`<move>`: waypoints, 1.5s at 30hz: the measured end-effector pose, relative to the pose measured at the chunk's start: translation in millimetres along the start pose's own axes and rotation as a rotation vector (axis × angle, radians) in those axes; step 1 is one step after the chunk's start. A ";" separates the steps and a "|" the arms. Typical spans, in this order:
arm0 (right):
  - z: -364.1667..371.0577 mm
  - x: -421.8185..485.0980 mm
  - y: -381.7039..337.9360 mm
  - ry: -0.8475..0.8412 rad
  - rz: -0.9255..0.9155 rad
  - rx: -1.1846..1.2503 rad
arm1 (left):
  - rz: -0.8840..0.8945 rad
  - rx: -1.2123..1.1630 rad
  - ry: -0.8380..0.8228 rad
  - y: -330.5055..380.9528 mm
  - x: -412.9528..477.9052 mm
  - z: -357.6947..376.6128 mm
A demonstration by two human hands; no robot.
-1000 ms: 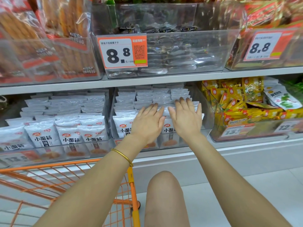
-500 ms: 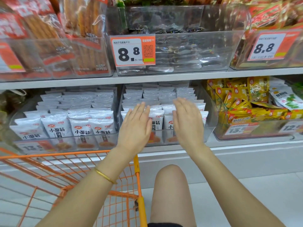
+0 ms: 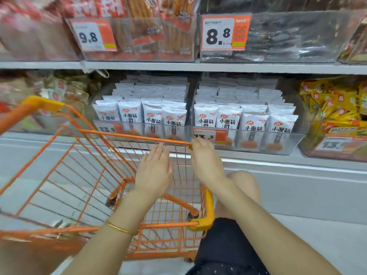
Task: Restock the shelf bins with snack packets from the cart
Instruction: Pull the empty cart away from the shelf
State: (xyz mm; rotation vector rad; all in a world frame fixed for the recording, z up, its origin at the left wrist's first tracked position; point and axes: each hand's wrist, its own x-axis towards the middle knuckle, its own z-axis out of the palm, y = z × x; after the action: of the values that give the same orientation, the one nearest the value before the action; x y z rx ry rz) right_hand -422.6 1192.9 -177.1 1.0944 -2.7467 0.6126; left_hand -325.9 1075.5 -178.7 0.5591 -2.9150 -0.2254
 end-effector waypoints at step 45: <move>165.8 97.0 -513.5 -0.713 -0.510 -0.408 | -0.938 -0.009 -0.417 -406.8 -208.1 -145.6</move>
State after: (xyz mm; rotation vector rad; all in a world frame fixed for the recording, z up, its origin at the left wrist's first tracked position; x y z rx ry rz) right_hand -137.5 726.3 -137.0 2.0700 -2.6754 -0.4753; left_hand 35.9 763.5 -136.8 2.0480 -2.7370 -0.5040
